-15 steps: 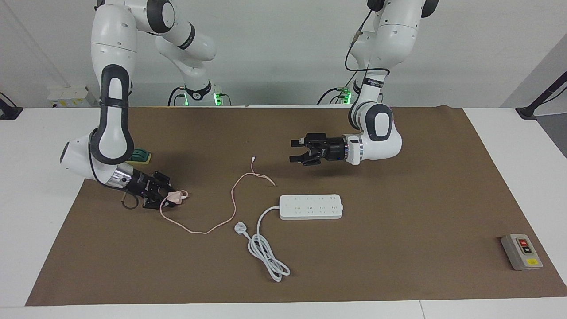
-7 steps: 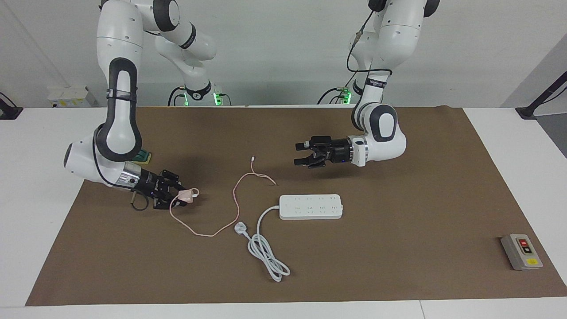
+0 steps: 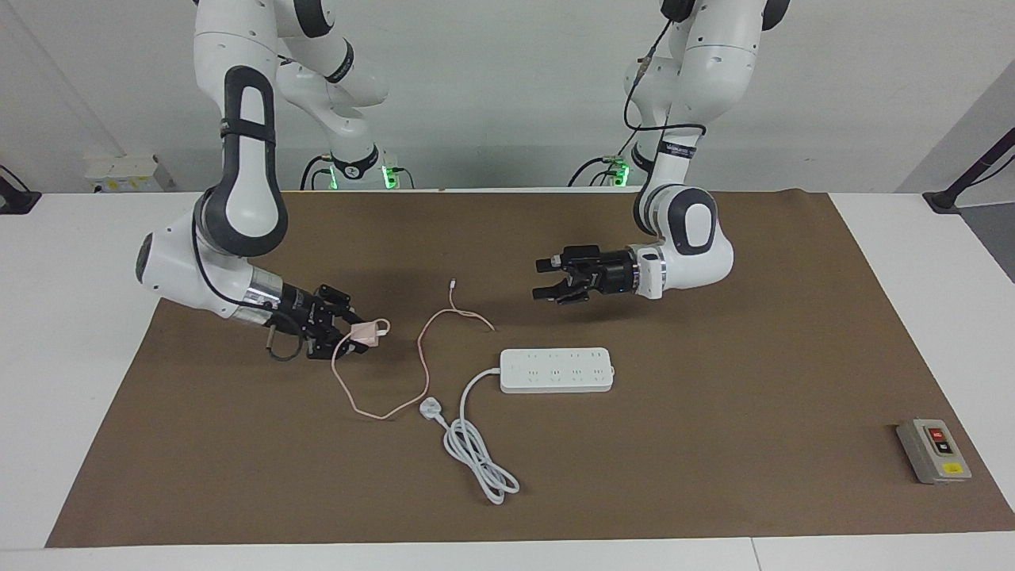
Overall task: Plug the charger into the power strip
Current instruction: 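Carry the pink charger with the right gripper toward the power strip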
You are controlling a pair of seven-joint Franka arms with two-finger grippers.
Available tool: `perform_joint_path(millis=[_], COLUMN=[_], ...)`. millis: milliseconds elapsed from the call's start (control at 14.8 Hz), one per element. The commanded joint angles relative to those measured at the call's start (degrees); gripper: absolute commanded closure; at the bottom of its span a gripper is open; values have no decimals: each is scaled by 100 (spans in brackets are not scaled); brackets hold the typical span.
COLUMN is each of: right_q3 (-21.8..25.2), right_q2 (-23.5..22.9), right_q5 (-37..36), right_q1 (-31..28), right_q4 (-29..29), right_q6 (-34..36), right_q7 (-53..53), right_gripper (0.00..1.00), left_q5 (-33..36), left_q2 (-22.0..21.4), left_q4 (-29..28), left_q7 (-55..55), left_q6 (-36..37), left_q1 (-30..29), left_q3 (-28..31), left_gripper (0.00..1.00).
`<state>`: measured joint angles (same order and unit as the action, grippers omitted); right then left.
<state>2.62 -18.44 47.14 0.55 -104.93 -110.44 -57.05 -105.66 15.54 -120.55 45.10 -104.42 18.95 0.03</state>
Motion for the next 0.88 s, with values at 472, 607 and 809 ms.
perform_joint_path(millis=[472,607,809], right_q3=[-7,-15,-24], right_q2=[315,315,306], right_q5=[-91,-91,-82], right_q1=[1271,1561,1913], right_q4=[139,183,236], right_q6=[-346,-573,-838], right_q7=[-1193,-1465,-1817], right_gripper=[100,100,100], left_q5=[-34,-34,-34], left_q2=[-16,-16,-24], left_q4=[-47,-47,-47], left_q7=[105,96,96], left_q6=[-8,0,10], left_q1=[-58,-58,-58], left_q3=[6,-12,-12], left_gripper=[0,0,0])
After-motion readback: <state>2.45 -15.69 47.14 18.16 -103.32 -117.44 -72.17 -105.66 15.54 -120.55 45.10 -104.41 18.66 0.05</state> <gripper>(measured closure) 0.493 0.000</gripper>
